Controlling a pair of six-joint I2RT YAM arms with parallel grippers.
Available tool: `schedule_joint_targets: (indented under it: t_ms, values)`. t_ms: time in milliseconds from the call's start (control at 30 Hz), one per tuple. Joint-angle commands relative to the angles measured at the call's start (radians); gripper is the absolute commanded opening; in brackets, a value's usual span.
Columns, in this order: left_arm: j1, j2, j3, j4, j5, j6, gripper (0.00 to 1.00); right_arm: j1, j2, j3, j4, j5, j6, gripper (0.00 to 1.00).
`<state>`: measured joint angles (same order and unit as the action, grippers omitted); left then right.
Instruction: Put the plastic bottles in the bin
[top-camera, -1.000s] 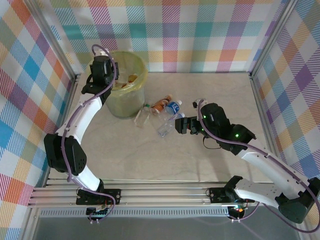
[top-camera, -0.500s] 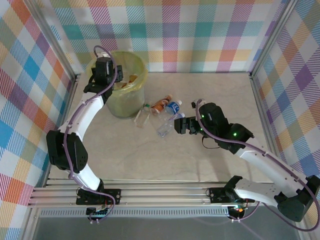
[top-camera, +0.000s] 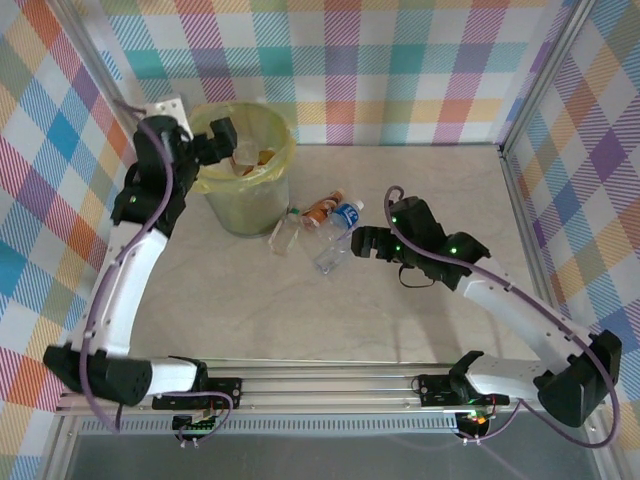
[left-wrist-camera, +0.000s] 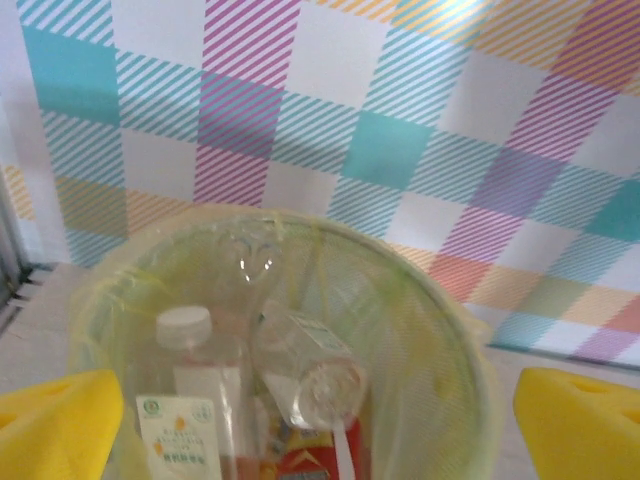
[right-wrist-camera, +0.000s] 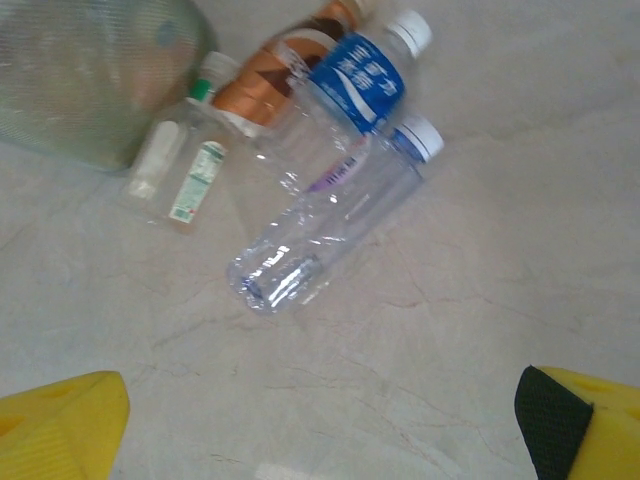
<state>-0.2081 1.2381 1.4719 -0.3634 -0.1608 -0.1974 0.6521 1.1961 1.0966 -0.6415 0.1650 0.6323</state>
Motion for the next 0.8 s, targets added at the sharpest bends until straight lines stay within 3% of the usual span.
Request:
schedule_joint_targets:
  t_ms: [0,133,367,767]
  values:
    - [-0.007,-0.1,-0.166,0.048,0.062,-0.131,1.0,-0.046,0.058,-0.006,0.002,-0.112,0.113,1.0]
    - [-0.012,-0.229,-0.341,0.125,0.072,-0.214,1.0,-0.065,0.155,-0.02,0.081,-0.203,0.156,1.0]
    - [-0.014,-0.352,-0.511,0.11,0.061,-0.273,1.0,-0.063,0.356,0.028,0.142,-0.221,0.226,1.0]
    - [-0.014,-0.372,-0.551,0.119,0.066,-0.281,1.0,-0.032,0.583,0.158,0.164,-0.182,0.248,0.98]
